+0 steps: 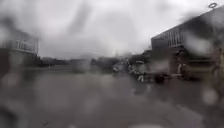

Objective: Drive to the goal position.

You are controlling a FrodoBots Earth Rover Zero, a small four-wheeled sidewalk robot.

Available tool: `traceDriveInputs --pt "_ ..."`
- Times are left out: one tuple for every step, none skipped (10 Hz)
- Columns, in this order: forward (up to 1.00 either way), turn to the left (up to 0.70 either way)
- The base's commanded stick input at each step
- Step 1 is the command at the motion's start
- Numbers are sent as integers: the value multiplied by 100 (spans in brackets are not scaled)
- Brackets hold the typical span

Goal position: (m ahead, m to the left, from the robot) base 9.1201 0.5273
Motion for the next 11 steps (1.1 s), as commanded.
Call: traceDriveInputs --pt "100 3" --pt "100 40" --pt "100 40" --pt "100 40" --pt "100 40" --pt "100 18" --pt "100 0" --pt "100 0" --pt "100 0" --pt "100 0" --pt "100 0"
